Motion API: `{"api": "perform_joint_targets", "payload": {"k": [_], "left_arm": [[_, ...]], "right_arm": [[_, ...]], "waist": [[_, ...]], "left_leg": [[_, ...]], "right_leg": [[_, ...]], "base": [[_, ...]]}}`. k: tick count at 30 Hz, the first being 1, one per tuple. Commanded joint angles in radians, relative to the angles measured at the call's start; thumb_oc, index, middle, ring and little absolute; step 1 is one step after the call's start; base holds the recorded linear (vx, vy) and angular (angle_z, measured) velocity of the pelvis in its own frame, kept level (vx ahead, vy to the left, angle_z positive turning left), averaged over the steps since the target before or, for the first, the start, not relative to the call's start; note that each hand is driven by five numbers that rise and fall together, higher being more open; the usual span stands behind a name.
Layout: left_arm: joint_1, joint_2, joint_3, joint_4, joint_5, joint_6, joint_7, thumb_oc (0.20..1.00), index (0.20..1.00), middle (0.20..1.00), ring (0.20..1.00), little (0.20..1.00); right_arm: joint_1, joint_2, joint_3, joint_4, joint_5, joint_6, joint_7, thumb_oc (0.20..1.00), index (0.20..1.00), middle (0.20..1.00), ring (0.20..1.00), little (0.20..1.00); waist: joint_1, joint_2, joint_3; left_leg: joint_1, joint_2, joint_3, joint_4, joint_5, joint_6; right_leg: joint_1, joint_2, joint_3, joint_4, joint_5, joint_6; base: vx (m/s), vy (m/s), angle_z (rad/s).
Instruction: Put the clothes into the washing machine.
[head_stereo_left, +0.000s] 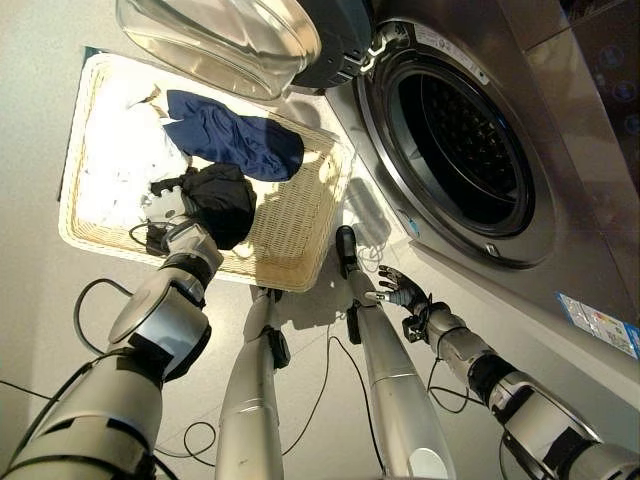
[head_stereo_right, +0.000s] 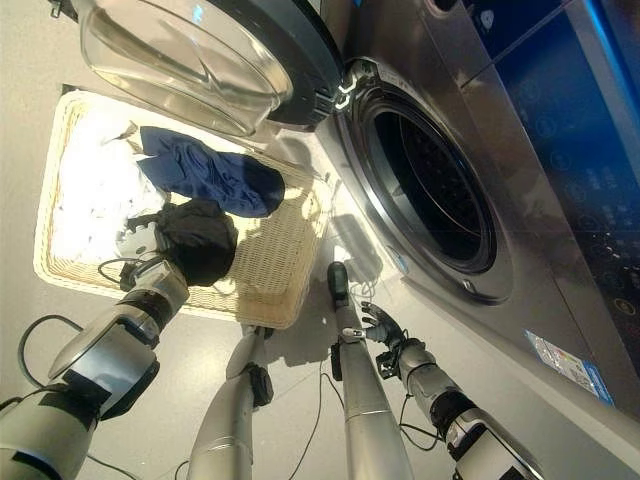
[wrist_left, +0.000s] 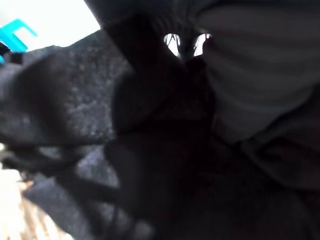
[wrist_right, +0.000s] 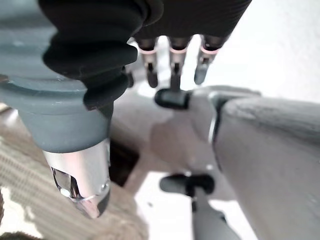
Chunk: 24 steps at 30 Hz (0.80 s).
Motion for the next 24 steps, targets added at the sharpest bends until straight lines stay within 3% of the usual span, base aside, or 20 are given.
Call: {"api": "perform_joint_targets", "payload": {"k": [1, 8, 14, 20, 24], "left_arm": [[0.085, -0.082, 0.102, -0.007, -0.223, -0.191, -0.120, 0.200, 0.200, 0.200, 0.200, 0.200], [0.133, -0.070, 0.152, -0.037, -0.279, -0.224, -0.101, 0.200, 0.200, 0.200, 0.200, 0.200], [0.219, -0.063, 0.242, -0.131, -0.582, -0.312, -0.148, 0.200, 0.200, 0.200, 0.200, 0.200], [0.378, -0.107, 0.304, -0.281, -0.778, -0.435, -0.199, 0.200, 0.200, 0.200, 0.200, 0.200], [0.469, -0.152, 0.307, -0.414, -0.884, -0.535, -0.307, 0.200, 0.200, 0.200, 0.200, 0.200]], "right_arm": [[0.034, 0.037, -0.004, -0.059, 0.012, -0.043, -0.026, 1.000, 1.000, 1.000, 1.000, 1.000], [0.003, 0.018, -0.044, -0.076, 0.040, -0.085, -0.027, 1.000, 1.000, 1.000, 1.000, 1.000], [0.000, 0.000, -0.078, -0.186, 0.064, -0.086, -0.031, 1.000, 1.000, 1.000, 1.000, 1.000], [0.009, 0.013, -0.085, -0.356, 0.019, -0.080, -0.098, 1.000, 1.000, 1.000, 1.000, 1.000], [0.015, 0.009, -0.101, -0.486, 0.015, -0.069, -0.125, 1.000, 1.000, 1.000, 1.000, 1.000]], "waist": [[-0.003, -0.091, 0.040], [0.023, -0.074, 0.040], [0.051, -0.052, 0.040], [0.082, -0.034, 0.040], [0.091, -0.021, 0.040]], "left_leg": [[-0.013, -0.074, 0.006, 0.083, -0.061, -0.029], [0.052, -0.056, 0.003, -0.009, -0.012, -0.051], [0.136, -0.035, 0.014, -0.120, 0.038, -0.070], [0.209, -0.016, 0.024, -0.185, 0.068, -0.080], [0.233, -0.015, 0.021, -0.164, 0.061, -0.077]], "right_leg": [[0.037, 0.041, -0.020, -0.168, 0.129, 0.050], [0.092, 0.043, -0.053, -0.211, 0.136, 0.051], [0.163, 0.046, -0.087, -0.248, 0.137, 0.056], [0.223, 0.050, -0.123, -0.226, 0.115, 0.060], [0.248, 0.045, -0.136, -0.188, 0.091, 0.058]], "base": [[-0.02, -0.019, 0.03], [-0.01, -0.013, 0.09], [-0.02, -0.034, 0.11], [-0.05, -0.036, 0.16], [-0.05, -0.008, 0.11]]}}
